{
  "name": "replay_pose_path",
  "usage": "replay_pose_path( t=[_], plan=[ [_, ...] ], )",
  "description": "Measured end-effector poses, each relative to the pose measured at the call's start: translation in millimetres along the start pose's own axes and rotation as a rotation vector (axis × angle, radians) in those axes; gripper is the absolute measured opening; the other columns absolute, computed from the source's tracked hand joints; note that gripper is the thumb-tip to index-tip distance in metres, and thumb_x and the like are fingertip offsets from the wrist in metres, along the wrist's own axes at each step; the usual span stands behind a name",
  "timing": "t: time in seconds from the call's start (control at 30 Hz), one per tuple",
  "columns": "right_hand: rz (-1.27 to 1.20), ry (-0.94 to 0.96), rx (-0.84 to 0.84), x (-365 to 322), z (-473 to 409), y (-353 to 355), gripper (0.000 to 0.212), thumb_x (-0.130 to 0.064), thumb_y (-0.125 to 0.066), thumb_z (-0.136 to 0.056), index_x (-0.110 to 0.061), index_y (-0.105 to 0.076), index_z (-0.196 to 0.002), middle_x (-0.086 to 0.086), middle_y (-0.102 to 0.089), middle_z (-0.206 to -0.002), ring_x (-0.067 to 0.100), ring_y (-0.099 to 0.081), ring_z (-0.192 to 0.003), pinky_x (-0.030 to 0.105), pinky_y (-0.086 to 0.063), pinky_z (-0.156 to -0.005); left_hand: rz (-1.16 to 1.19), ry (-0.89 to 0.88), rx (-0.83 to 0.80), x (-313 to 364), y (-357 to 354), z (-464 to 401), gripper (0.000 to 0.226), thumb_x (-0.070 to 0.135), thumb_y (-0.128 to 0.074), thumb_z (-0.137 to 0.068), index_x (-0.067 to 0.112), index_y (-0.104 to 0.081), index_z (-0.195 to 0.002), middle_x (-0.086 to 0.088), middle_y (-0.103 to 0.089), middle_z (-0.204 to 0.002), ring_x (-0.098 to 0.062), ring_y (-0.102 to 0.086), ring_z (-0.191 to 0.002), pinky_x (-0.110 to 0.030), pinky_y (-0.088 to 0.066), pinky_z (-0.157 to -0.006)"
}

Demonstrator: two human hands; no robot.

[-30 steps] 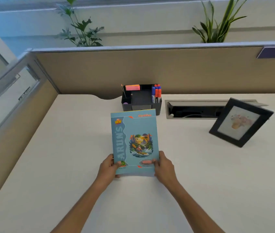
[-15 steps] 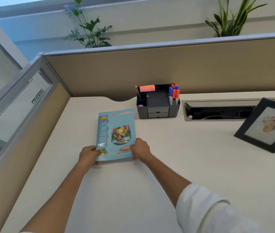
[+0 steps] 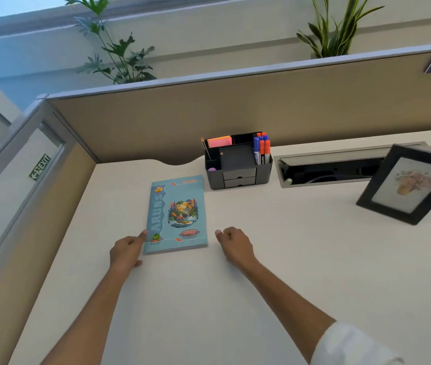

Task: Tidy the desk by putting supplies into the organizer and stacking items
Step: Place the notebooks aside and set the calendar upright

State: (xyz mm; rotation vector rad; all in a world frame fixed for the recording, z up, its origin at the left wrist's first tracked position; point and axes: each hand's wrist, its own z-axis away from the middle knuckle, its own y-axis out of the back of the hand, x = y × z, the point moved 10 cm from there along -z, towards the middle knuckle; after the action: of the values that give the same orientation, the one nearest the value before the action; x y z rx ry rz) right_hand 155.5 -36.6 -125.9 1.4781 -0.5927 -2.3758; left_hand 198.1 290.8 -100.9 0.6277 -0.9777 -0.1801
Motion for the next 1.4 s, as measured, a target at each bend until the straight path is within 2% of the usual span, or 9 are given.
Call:
replay_pose_path(
  t=[0.1, 0.2, 0.37, 0.5, 0.63, 0.73, 0.9, 1.03, 1.4],
  plan=[
    [-0.253, -0.024, 0.038, 34, 44, 28, 0.023, -0.045, -0.051, -0.09, -0.024, -0.06, -0.085, -0.002, -0.061, -0.081, 0.02, -0.059, -0.07, 0.037, -0.053, -0.068, 0.138, 0.055, 0.136, -15, 16, 19, 0.044, 0.049, -0.06, -0.087, 0.005, -0.064, -0.087, -0.011, -0.059, -0.092, -0.029, -0.057, -0.075, -0.041, -0.058, -0.073],
    [-0.407, -0.039, 0.099, 60, 84, 62, 0.018, -0.032, -0.053, -0.095, -0.017, -0.063, -0.096, 0.004, -0.061, -0.079, 0.015, -0.056, -0.063, 0.028, -0.047, -0.054, 0.193, -0.019, 0.23, -9, 22, 48, 0.039, 0.046, -0.056, -0.089, 0.009, -0.063, -0.078, -0.011, -0.063, -0.085, -0.034, -0.061, -0.08, -0.045, -0.055, -0.081],
    [-0.46, -0.073, 0.244, 104, 128, 117, 0.016, -0.03, -0.056, -0.094, -0.017, -0.065, -0.092, 0.006, -0.061, -0.077, 0.015, -0.057, -0.062, 0.028, -0.048, -0.055, 0.216, -0.155, 0.199, 28, -9, 101, 0.036, 0.035, -0.053, -0.094, 0.002, -0.066, -0.087, -0.017, -0.064, -0.086, -0.033, -0.056, -0.08, -0.033, -0.04, -0.068],
    [-0.495, -0.054, 0.411, 135, 165, 166, 0.013, -0.024, -0.058, -0.093, -0.015, -0.067, -0.089, 0.004, -0.066, -0.086, 0.015, -0.059, -0.064, 0.027, -0.05, -0.057, 0.308, -0.216, 0.147, 54, -48, 142, 0.03, 0.027, -0.055, -0.093, 0.002, -0.069, -0.099, -0.012, -0.064, -0.098, -0.029, -0.058, -0.093, -0.033, -0.043, -0.078],
    [-0.517, -0.096, 0.562, 174, 204, 211, 0.013, -0.022, -0.058, -0.092, -0.014, -0.066, -0.086, 0.001, -0.066, -0.089, 0.015, -0.061, -0.065, 0.027, -0.05, -0.059, 0.351, -0.255, 0.06, 73, -98, 184, 0.026, 0.024, -0.054, -0.091, 0.003, -0.07, -0.094, -0.009, -0.063, -0.093, -0.03, -0.057, -0.099, -0.028, -0.037, -0.078],
    [-0.505, -0.139, 0.685, 207, 235, 243, 0.014, -0.024, -0.058, -0.092, -0.017, -0.066, -0.083, 0.0, -0.066, -0.085, 0.015, -0.064, -0.064, 0.039, -0.053, -0.066, 0.33, -0.309, -0.038, 85, -140, 216, 0.03, 0.026, -0.051, -0.094, 0.005, -0.071, -0.097, -0.008, -0.067, -0.101, -0.028, -0.058, -0.103, -0.026, -0.036, -0.081],
    [-0.475, -0.226, 0.887, 264, 296, 294, 0.014, -0.023, -0.059, -0.09, -0.023, -0.066, -0.078, 0.001, -0.067, -0.08, 0.018, -0.065, -0.063, 0.045, -0.055, -0.07, 0.29, -0.316, -0.227, 87, -214, 272, 0.028, 0.029, -0.051, -0.094, 0.009, -0.071, -0.091, -0.006, -0.069, -0.103, -0.025, -0.059, -0.102, -0.03, -0.042, -0.088],
    [-0.463, -0.305, 0.988, 312, 335, 323, 0.015, -0.033, -0.058, -0.086, -0.028, -0.064, -0.074, -0.004, -0.068, -0.079, 0.024, -0.067, -0.078, 0.048, -0.055, -0.077, 0.216, -0.344, -0.376, 83, -266, 316, 0.029, 0.029, -0.051, -0.094, 0.01, -0.07, -0.085, -0.006, -0.07, -0.099, -0.029, -0.062, -0.1, -0.038, -0.045, -0.093],
    [-0.303, -0.442, 1.067, 373, 387, 407, 0.016, -0.021, -0.052, -0.094, -0.017, -0.066, -0.1, 0.0, -0.067, -0.097, 0.021, -0.059, -0.091, 0.029, -0.042, -0.073, 0.045, -0.292, -0.724, 74, -374, 413, 0.021, 0.025, -0.059, -0.09, 0.012, -0.067, -0.076, -0.006, -0.068, -0.088, -0.024, -0.06, -0.076, -0.035, -0.048, -0.073]
  ],
)
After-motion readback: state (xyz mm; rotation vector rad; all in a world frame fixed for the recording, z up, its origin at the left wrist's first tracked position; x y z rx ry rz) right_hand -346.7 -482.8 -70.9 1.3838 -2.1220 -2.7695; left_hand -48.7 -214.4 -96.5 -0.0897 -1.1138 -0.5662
